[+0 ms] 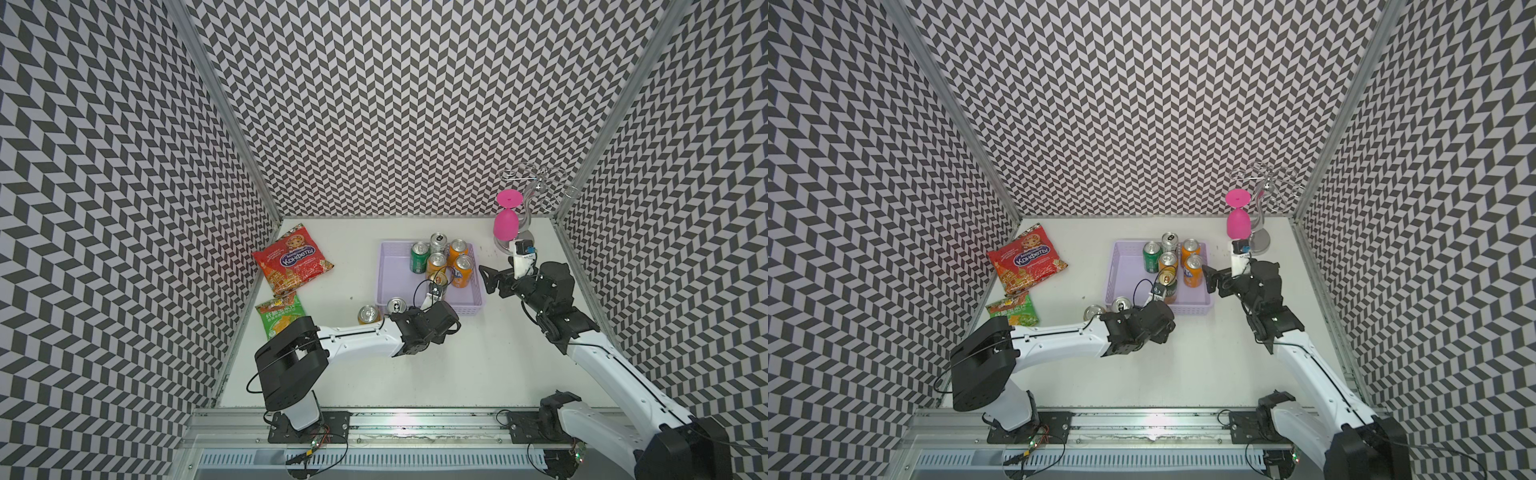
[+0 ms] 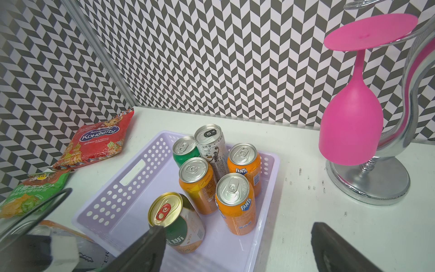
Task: Take out the drinks from the basket
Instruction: Place the drink at the center of the board.
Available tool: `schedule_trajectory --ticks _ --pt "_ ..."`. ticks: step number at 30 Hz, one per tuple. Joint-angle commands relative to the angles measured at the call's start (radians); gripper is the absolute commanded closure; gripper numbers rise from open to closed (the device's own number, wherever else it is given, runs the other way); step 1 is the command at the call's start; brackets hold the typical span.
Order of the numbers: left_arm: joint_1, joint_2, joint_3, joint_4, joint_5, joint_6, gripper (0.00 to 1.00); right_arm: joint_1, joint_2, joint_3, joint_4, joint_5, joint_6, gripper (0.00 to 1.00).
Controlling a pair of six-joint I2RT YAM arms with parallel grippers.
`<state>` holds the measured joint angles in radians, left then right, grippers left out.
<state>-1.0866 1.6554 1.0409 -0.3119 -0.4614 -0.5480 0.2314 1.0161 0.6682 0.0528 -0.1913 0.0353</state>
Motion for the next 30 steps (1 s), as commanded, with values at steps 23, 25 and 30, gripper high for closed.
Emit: schedule_trajectory --ticks 23,25,30 --pt "-0.005 -0.127 0.16 -0.05 -0.036 0.148 0.09 -0.007 -0.01 0.002 0.04 -0.006 0.005 0.0" --pt "-0.002 -0.142 0.169 -0.063 -0.056 0.184 0.06 -0.007 -0.011 0.002 0.04 -0.005 0.006 0.0" --pt "0.023 -0.172 0.188 -0.08 -0.076 0.262 0.01 -0.007 -0.012 0.001 0.041 -0.007 0.009 0.0"
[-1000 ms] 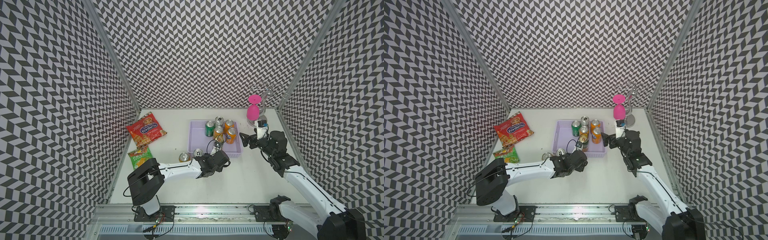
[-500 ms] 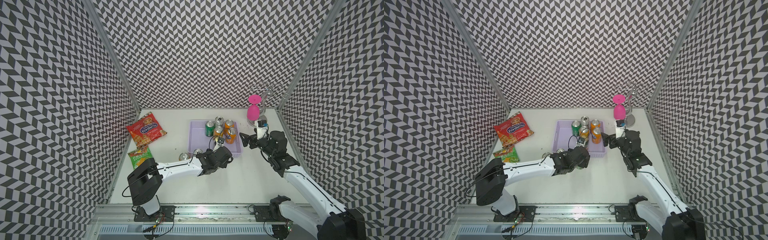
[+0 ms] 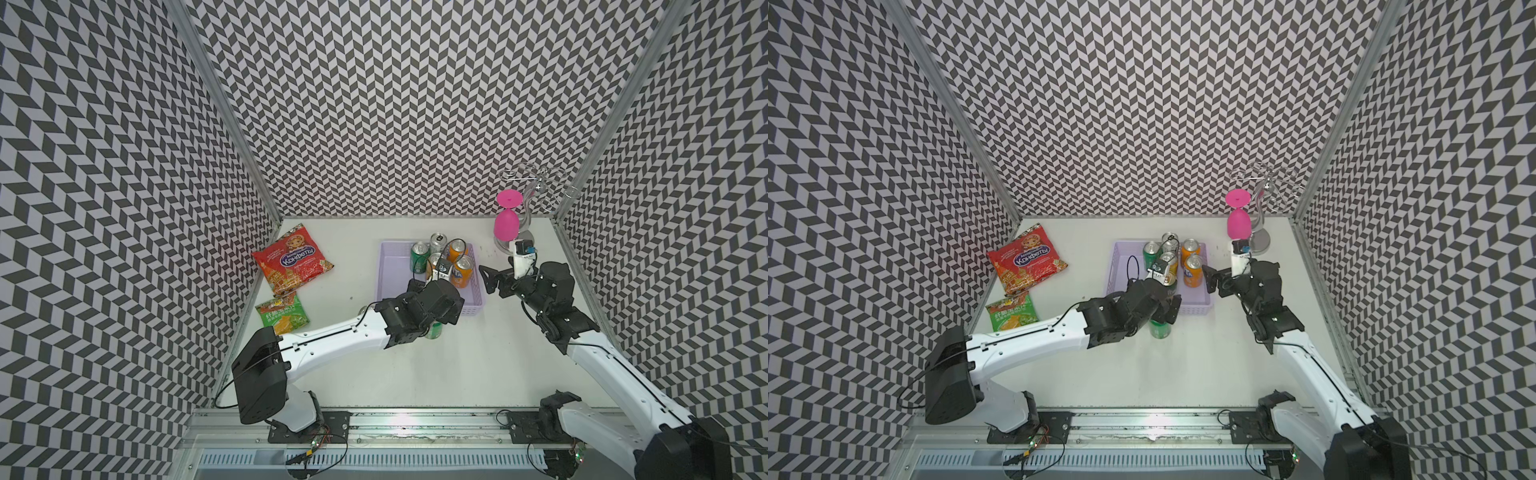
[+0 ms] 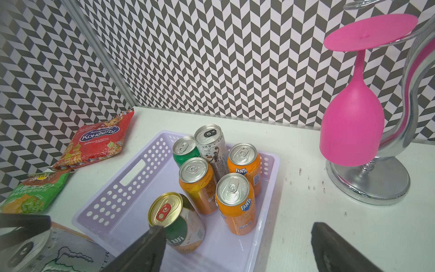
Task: Take out the drinks from the basket
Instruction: Place the drink at the center of the board, then pick up the drink from the basket.
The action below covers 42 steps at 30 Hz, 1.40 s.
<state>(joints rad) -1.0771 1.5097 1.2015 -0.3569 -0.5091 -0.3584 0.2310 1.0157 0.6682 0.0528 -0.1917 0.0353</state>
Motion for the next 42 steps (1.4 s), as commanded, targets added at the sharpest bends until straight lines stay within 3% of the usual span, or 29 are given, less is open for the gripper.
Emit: schedule_trajectory --ticks 1,6,13,20,26,34,42 --pt "0.02 -0.033 0.027 -0.036 -0.029 0.085 0.01 -0.007 -0.011 0.001 0.042 -0.006 0.008 0.0" --pt "0.071 -0.073 0.024 -0.041 -0.007 0.149 0.01 -0.006 -0.009 -0.001 0.043 -0.014 0.004 0.0" --pt "0.207 -0.163 -0.008 -0.05 0.108 0.241 0.01 -0.006 0.008 -0.002 0.057 -0.065 -0.007 0.0" --pt "0.441 -0.28 -0.114 0.015 0.364 0.276 0.01 -0.006 0.024 0.002 0.068 -0.1 0.005 0.0" --pt "0.557 -0.328 -0.122 -0.039 0.465 0.334 0.01 -0.004 0.051 0.026 0.047 -0.12 0.014 0.0" --pt "0.655 -0.379 -0.22 -0.012 0.582 0.378 0.01 0.046 0.101 0.135 -0.067 -0.119 0.036 0.0" --pt "0.694 -0.36 -0.283 0.033 0.634 0.367 0.01 0.188 0.177 0.28 -0.22 -0.043 0.1 0.01"
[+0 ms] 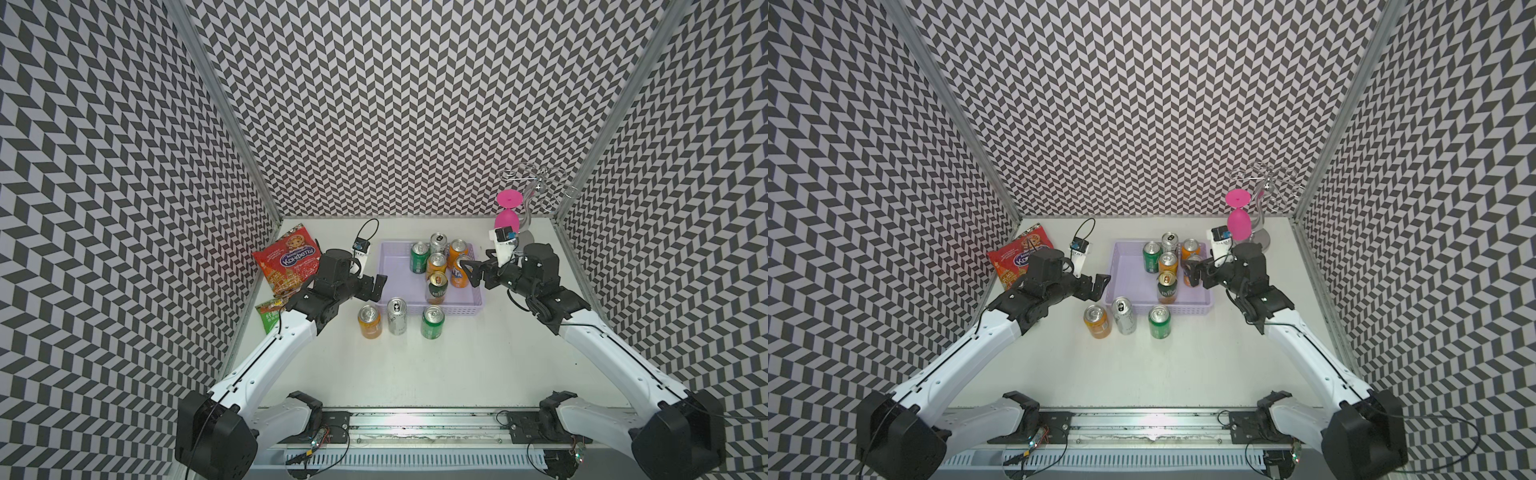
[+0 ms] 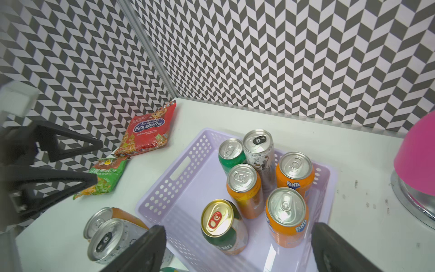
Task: Take out the drinks from the basket
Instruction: Pick up the drink from the basket.
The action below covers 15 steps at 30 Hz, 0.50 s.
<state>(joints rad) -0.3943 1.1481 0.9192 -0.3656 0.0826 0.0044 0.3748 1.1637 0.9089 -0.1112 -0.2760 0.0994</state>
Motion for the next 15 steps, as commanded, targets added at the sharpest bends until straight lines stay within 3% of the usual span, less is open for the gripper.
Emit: schedule_trajectory --ticks 1,15 --pt "0.013 0.005 -0.005 0.043 0.042 0.007 0.01 0.069 0.046 0.058 -0.077 0.06 0.04 0.0" --pt "0.019 0.004 -0.016 0.049 0.005 0.013 0.01 0.231 0.326 0.237 -0.277 0.267 0.06 0.0"
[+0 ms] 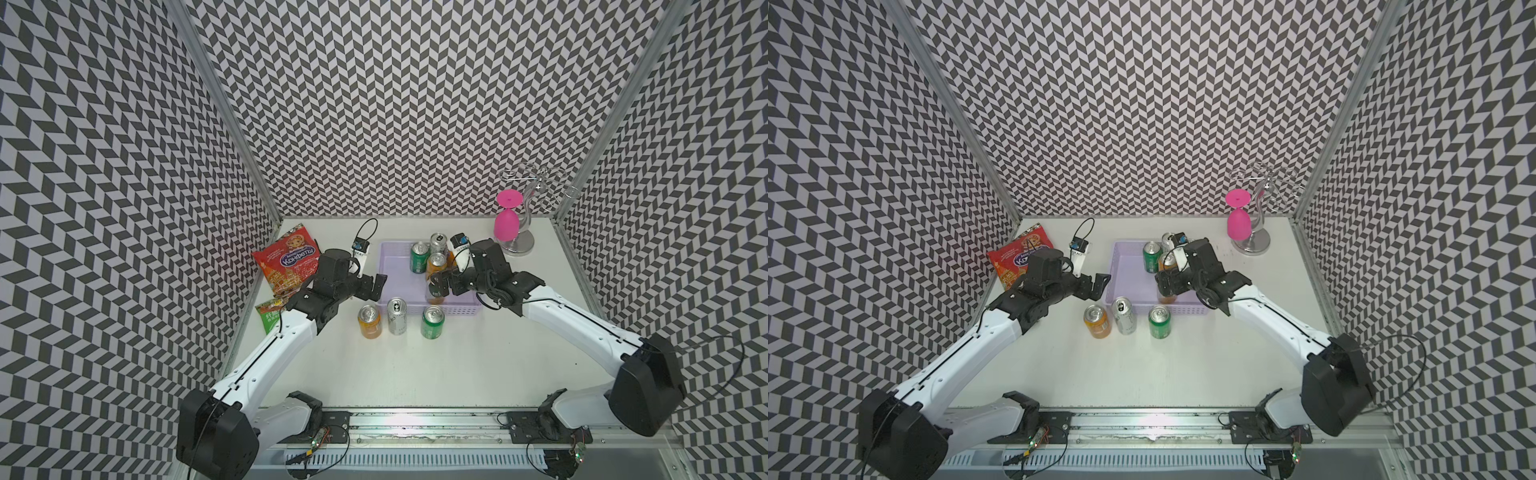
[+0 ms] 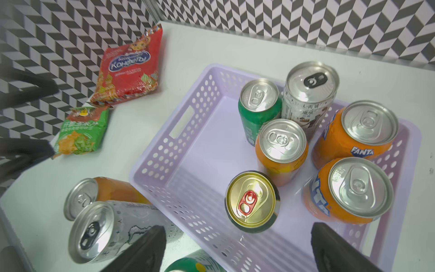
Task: Take out the drinks from the basket
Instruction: Pick up the drink from the basket.
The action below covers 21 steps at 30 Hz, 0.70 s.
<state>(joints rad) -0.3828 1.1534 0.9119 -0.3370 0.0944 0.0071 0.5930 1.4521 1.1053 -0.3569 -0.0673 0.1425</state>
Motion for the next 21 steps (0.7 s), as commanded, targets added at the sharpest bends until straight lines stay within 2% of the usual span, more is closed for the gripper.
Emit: schedule_trajectory --ticks 1,10,17,21 --pt "0.007 0.0 -0.01 0.021 -0.006 0.011 0.01 0.017 0.06 0.053 -0.04 0.066 0.02 0.0" --pt "0.007 0.019 -0.008 0.016 -0.004 0.013 0.01 0.055 0.205 0.085 -0.018 0.125 0.026 0.0" --pt "0.007 0.029 -0.008 0.015 -0.003 0.013 0.01 0.06 0.248 0.071 0.056 0.164 0.015 0.0" --pt "0.007 0.038 -0.007 0.013 -0.001 0.012 0.01 0.063 0.271 0.065 0.072 0.163 0.013 0.03"
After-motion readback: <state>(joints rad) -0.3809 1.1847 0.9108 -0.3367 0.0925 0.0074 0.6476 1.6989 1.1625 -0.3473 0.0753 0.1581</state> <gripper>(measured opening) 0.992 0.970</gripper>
